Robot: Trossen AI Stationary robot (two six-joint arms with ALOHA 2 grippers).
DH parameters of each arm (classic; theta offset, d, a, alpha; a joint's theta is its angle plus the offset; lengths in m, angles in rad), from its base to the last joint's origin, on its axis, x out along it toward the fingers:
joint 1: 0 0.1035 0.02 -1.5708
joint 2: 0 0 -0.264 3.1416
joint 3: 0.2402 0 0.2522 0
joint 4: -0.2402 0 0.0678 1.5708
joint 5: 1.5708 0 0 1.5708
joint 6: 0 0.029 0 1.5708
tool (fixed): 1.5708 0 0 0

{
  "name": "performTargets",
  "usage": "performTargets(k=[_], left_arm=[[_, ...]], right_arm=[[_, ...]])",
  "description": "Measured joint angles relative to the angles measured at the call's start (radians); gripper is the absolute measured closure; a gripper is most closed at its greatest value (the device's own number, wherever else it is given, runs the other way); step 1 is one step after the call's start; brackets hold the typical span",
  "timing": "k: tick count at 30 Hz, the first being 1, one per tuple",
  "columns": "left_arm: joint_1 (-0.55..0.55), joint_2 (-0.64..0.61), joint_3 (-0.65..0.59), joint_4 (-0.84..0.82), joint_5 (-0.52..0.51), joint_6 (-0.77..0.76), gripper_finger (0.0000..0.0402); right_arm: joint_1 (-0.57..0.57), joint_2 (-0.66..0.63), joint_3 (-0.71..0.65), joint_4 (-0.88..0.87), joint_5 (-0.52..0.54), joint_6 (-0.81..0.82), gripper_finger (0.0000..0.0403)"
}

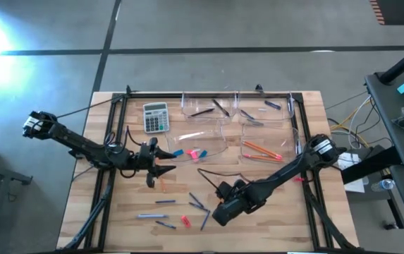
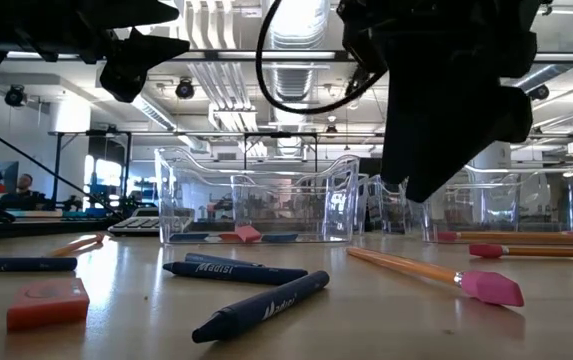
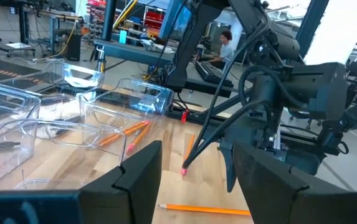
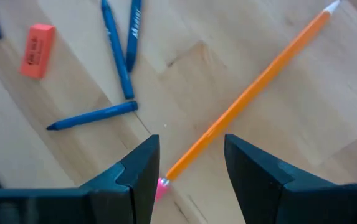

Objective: Sort crayons/erasers/pens/pencils in bins
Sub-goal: Put the orange pencil into the bottom right transparent bin

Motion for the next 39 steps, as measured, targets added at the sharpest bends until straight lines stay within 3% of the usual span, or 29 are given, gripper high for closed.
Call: performTargets(k=[28,33,39], left_arm=[[0.001,0.065,0.008,0.026,-0.025,-0.002,0.0217],[0.001,0.065,0.007,0.026,-0.025,-0.002,0.0217],[0.001,0.065,0.007,0.026,-0.025,-0.002,0.0217]], right_arm=[[0.031,0.166,0.082,-0.098,-0.016,-0.027,0.0235],[0.031,0.166,0.083,-0.125,-0.016,-0.035,0.0271],[0.031,0.164,0.080,-0.139,-0.018,-0.117,0.0350]])
